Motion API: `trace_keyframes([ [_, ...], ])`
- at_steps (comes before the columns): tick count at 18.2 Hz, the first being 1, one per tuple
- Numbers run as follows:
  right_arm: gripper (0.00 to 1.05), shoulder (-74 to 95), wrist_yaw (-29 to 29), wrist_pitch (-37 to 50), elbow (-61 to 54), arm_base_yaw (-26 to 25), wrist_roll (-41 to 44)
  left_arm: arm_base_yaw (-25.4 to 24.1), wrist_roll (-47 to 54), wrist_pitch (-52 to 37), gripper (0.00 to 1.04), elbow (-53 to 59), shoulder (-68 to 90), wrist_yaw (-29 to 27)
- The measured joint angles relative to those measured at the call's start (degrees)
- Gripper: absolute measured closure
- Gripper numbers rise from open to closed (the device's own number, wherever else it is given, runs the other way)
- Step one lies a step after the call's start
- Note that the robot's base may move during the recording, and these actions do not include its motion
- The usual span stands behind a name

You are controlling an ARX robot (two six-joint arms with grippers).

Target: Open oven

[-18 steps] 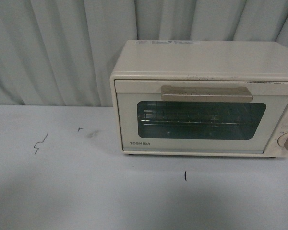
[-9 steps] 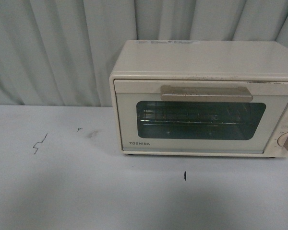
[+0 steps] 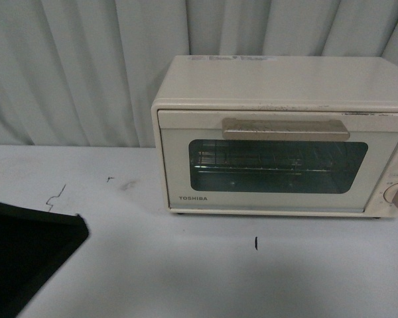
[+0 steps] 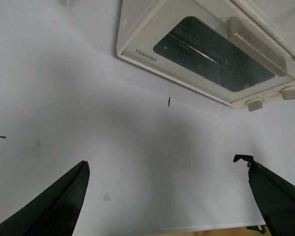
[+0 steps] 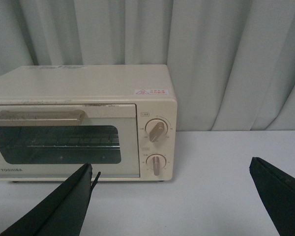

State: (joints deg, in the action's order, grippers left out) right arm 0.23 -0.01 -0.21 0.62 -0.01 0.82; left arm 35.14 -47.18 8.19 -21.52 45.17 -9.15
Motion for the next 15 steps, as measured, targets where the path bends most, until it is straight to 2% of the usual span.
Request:
trace_keyframes([
  [5,0.06,0.0,0.0,0.0,0.0,0.0,0.0,-0.3,-6.1,-13.4,0.07,-7.2,27.5,2.3],
  [9,0.06,0.0,0.0,0.0,0.0,0.0,0.0,3.1,-12.9,-19.4,0.07,-12.8,43.5,3.2],
  [15,0.06,0.0,0.0,0.0,0.0,0.0,0.0,4.1,-23.1,-24.9,0.07,-17.1,55.2,2.7],
])
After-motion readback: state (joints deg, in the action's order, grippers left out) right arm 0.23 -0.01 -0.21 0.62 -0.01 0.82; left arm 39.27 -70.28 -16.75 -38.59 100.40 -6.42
